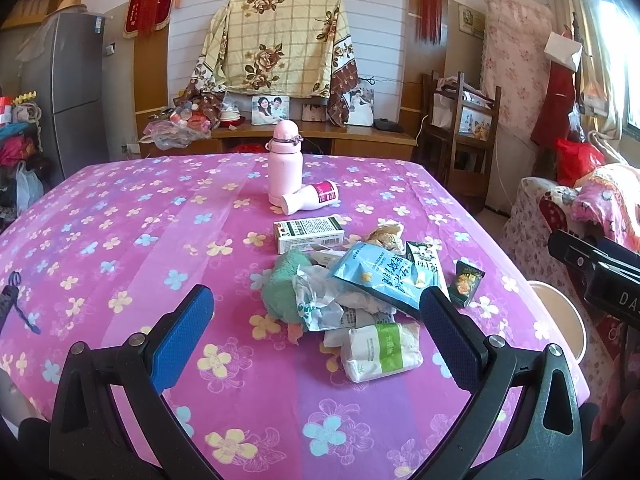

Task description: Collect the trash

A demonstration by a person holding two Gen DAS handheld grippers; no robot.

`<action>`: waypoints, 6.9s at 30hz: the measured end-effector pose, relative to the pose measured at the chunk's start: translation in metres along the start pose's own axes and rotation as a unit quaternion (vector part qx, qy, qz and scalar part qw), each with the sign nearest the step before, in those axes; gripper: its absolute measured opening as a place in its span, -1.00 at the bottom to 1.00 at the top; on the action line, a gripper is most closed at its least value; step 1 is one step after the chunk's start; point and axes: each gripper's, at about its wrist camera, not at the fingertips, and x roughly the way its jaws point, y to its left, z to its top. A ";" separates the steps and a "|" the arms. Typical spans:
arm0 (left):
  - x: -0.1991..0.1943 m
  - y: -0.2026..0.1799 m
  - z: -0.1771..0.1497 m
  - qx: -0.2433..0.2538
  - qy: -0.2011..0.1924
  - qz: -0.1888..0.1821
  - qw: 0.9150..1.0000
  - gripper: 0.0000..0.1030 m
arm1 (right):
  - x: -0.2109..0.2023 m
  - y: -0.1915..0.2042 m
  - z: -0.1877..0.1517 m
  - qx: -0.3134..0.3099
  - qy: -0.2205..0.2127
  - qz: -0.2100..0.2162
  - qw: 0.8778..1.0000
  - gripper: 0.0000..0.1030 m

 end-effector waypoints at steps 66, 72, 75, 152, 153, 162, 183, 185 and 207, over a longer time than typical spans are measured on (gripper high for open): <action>0.106 0.050 -0.052 -0.041 0.263 -0.147 0.953 0.15 | 0.185 0.075 0.006 -0.145 0.211 0.237 0.937 0.99; 0.114 0.037 -0.049 -0.024 0.248 -0.134 0.959 0.22 | 0.198 0.085 -0.002 -0.170 0.218 0.233 0.932 0.55; 0.115 0.025 -0.051 0.012 0.244 -0.122 0.962 -0.02 | 0.193 0.078 -0.004 -0.139 0.209 0.252 0.935 0.15; 0.129 -0.259 -0.015 0.120 0.169 -0.190 0.960 -0.11 | 0.096 -0.246 -0.074 0.105 0.191 -0.071 0.973 0.40; 0.128 -0.255 -0.014 0.118 0.166 -0.186 0.961 -0.11 | 0.095 -0.240 -0.071 0.102 0.188 -0.067 0.975 0.42; 0.116 -0.211 -0.004 0.096 0.147 -0.158 0.972 -0.11 | 0.085 -0.188 -0.046 0.081 0.167 -0.039 0.982 0.47; 0.090 -0.068 0.003 0.035 0.143 -0.091 0.985 0.08 | 0.095 -0.069 -0.024 0.035 0.164 0.050 0.985 0.51; 0.088 -0.050 0.000 0.029 0.144 -0.084 0.986 0.09 | 0.099 -0.061 -0.024 0.030 0.166 0.057 0.984 0.51; 0.134 0.020 -0.030 0.000 0.168 -0.067 0.983 0.09 | 0.211 -0.042 -0.028 0.084 0.241 0.058 0.965 0.51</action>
